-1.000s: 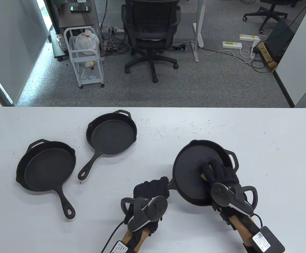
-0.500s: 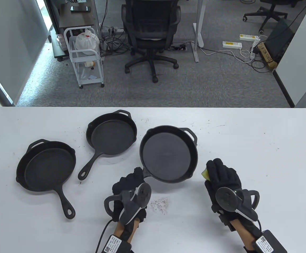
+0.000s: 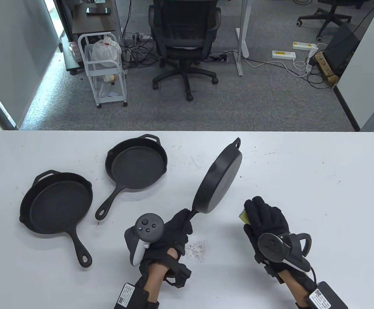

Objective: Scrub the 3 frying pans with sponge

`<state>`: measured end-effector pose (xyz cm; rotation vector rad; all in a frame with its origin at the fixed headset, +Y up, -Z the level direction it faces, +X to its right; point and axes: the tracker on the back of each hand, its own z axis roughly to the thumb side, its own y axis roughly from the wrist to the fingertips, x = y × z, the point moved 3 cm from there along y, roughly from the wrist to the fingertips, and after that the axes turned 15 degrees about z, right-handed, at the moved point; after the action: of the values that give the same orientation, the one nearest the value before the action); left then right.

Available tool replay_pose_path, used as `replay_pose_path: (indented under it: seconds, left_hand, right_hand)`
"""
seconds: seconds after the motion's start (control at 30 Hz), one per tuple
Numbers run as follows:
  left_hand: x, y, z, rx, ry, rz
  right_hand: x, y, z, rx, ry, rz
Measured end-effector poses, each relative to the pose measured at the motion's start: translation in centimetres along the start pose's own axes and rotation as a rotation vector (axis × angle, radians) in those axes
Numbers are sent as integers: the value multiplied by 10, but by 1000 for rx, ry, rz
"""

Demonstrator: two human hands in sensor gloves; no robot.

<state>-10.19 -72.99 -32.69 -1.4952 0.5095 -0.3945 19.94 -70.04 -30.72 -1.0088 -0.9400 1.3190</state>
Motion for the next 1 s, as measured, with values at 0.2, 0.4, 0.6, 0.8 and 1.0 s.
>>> replay_pose_path:
  seconds: [0.2, 0.4, 0.6, 0.8, 1.0]
  left_hand:
    - [15, 0, -2, -11, -75, -86]
    - [37, -6, 7, 20, -76, -225]
    - [50, -18, 31, 164, 123, -243]
    - [54, -26, 45, 257, 198, -227]
    - [34, -19, 32, 144, -11, -84]
  right_hand:
    - [0, -2, 9, 43, -15, -26]
    - [3, -8, 24, 121, -40, -123]
    - [25, -11, 16, 106, 34, -189]
    - [29, -4, -44, -43, 260, -213]
    - [0, -2, -49, -62, 209, -112]
